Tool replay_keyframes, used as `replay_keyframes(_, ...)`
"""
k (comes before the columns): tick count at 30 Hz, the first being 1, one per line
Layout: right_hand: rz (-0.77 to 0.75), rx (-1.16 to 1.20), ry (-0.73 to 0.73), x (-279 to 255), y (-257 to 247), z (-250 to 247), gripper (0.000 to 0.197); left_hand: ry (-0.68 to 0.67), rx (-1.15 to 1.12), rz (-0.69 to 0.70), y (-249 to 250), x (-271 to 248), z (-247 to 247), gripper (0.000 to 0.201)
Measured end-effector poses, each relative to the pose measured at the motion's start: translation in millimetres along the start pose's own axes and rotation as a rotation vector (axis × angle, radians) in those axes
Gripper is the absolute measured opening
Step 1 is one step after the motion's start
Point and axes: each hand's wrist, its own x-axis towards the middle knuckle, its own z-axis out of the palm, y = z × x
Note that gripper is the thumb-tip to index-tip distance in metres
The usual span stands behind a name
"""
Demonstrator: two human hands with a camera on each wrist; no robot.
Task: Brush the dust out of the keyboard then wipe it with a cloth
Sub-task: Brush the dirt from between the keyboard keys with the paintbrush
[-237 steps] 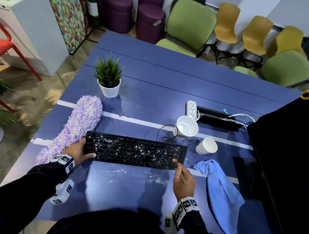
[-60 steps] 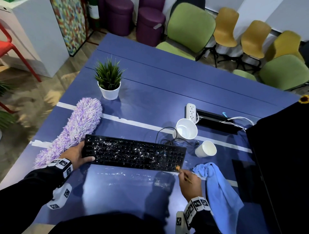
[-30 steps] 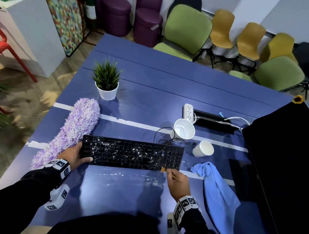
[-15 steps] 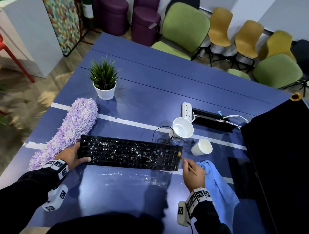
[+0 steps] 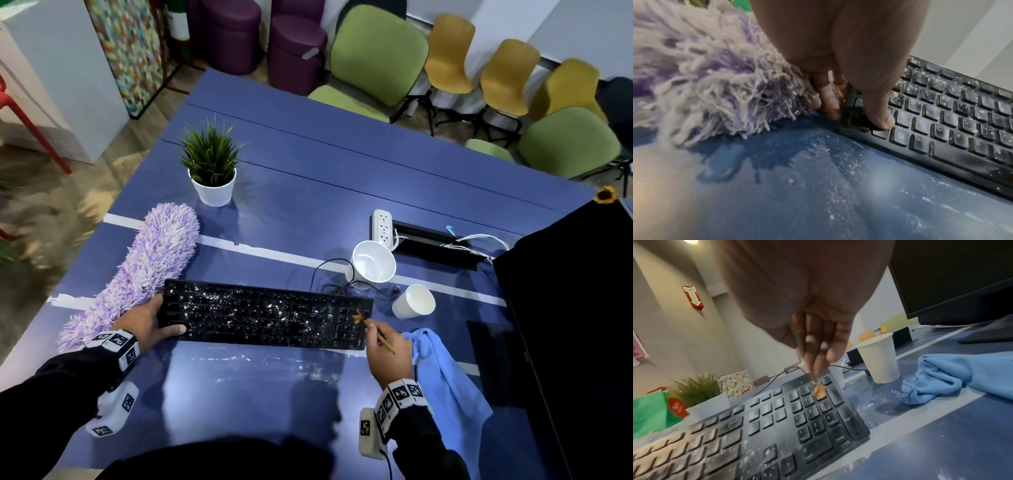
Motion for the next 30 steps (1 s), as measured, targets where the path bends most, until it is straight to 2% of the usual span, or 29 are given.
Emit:
replay_keyframes(2, 0.018, 0.051, 0.11, 2.8, -4.6, -4.0, 0.019, -0.003, 0.014, -0.006, 0.4, 0.1, -0.9, 0.072)
replay_keyframes(3, 0.032, 0.049, 0.121, 5.5, -3.8, -5.4, 0.019, -0.007, 0.012, -0.008, -1.2, 0.2, -0.6, 0.074)
replay_keyframes(6, 0.12, -0.143, -0.03, 10.3, 3.3, -5.0, 0.025, -0.005, 0.017, -0.011, -2.9, 0.5, -0.7, 0.079)
replay_keyframes(8, 0.141, -0.156, -0.064, 11.3, 6.0, -5.8, 0.026, 0.006, 0.026, -0.006, 2.0, -1.1, -2.0, 0.077)
replay_keyframes(12, 0.043, 0.022, 0.117, 10.8, -3.9, -4.4, 0.02, 0.017, 0.023, 0.001, 5.8, -4.4, -2.6, 0.076)
replay_keyframes(16, -0.071, -0.033, -0.052, 9.2, -9.0, 7.1, 0.02, 0.013, 0.019, 0.002, 7.2, -5.1, -4.4, 0.081)
replay_keyframes(18, -0.052, -0.029, 0.039, 9.8, -9.3, 11.3, 0.019, 0.016, 0.024, 0.004, 9.2, -6.1, -4.9, 0.08)
replay_keyframes(20, 0.034, 0.051, 0.162, 10.7, -12.9, 13.8, 0.018, 0.022, 0.019, 0.004, 8.8, -7.5, -4.8, 0.081)
replay_keyframes(22, 0.065, 0.071, 0.101, 10.4, -19.4, 19.7, 0.019, 0.02, 0.008, 0.001, 5.3, -6.6, -3.3, 0.085)
replay_keyframes(24, -0.006, 0.021, -0.009, 4.6, -29.0, 26.3, 0.018, 0.004, -0.004, 0.002, 3.8, -5.5, -4.1, 0.086)
replay_keyframes(25, -0.02, 0.025, 0.002, 3.0, -31.6, 28.1, 0.018, 0.001, -0.007, 0.008, 5.0, -6.4, -4.7, 0.085)
replay_keyframes(28, 0.047, 0.072, 0.192, 7.7, -31.2, 26.4, 0.018, 0.019, -0.008, 0.028, 10.7, -10.9, -6.2, 0.08)
replay_keyframes(29, 0.048, 0.06, 0.204, 9.1, -30.0, 25.9, 0.019, 0.023, -0.017, 0.039, 12.2, -11.6, -6.6, 0.079)
replay_keyframes(30, 0.018, 0.025, 0.156, 8.7, -28.5, 27.5, 0.02, 0.027, -0.019, 0.038, 12.1, -12.9, -7.2, 0.079)
